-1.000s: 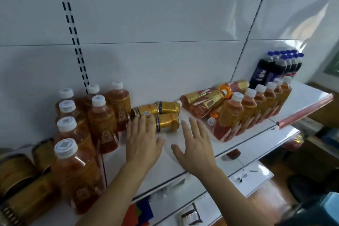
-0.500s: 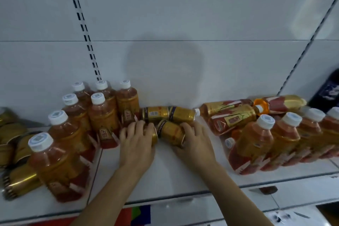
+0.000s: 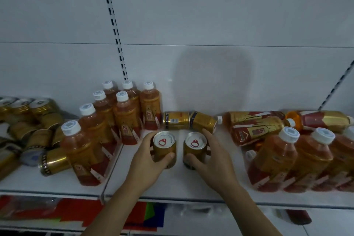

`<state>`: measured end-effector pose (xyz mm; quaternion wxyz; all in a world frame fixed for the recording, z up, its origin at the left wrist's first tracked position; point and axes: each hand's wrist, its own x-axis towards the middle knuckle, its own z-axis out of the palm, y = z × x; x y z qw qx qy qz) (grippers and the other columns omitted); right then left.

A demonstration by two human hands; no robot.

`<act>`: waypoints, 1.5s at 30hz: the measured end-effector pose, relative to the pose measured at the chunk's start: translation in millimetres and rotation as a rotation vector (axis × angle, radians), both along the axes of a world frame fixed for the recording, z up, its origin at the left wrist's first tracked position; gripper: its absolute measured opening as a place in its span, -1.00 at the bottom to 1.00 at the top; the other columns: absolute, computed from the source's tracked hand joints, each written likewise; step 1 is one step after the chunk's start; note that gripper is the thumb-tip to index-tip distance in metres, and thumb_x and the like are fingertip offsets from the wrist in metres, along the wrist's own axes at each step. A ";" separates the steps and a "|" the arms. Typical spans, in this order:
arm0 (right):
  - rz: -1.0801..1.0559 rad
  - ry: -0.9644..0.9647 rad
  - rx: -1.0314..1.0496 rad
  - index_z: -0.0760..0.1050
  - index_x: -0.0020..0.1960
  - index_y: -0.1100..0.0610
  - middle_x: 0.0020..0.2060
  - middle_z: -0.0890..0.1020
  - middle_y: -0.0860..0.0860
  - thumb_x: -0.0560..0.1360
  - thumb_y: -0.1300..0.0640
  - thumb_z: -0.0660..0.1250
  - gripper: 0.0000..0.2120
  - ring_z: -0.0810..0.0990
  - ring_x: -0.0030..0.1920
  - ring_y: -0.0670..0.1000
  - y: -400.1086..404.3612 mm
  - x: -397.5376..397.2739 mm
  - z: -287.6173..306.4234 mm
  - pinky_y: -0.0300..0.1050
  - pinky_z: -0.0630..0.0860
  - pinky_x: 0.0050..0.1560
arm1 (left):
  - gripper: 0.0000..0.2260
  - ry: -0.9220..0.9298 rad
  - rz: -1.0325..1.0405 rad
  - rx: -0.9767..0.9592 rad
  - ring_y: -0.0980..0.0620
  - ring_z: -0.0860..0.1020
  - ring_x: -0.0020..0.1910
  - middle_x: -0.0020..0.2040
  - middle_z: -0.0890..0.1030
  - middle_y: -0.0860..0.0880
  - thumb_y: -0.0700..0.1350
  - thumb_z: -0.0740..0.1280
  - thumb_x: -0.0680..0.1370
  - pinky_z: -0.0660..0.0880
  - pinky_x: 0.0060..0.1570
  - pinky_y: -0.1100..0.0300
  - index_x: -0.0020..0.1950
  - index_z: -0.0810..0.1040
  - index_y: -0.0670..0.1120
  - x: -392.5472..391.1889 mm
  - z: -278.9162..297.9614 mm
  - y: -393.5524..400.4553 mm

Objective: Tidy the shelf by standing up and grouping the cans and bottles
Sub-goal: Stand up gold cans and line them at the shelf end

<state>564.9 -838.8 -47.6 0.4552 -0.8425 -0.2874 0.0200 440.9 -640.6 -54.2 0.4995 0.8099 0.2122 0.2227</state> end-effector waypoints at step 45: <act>0.516 -0.084 0.257 0.31 0.55 -0.14 0.29 0.46 -0.22 0.41 -0.20 0.57 -0.21 0.45 0.33 -0.19 491.5 -399.9 34.2 -0.15 0.50 0.25 | -0.48 -0.139 0.596 0.136 0.32 0.57 0.22 0.23 0.61 0.32 0.01 0.59 0.50 0.53 0.18 0.31 0.36 0.45 0.28 -447.1 58.7 361.8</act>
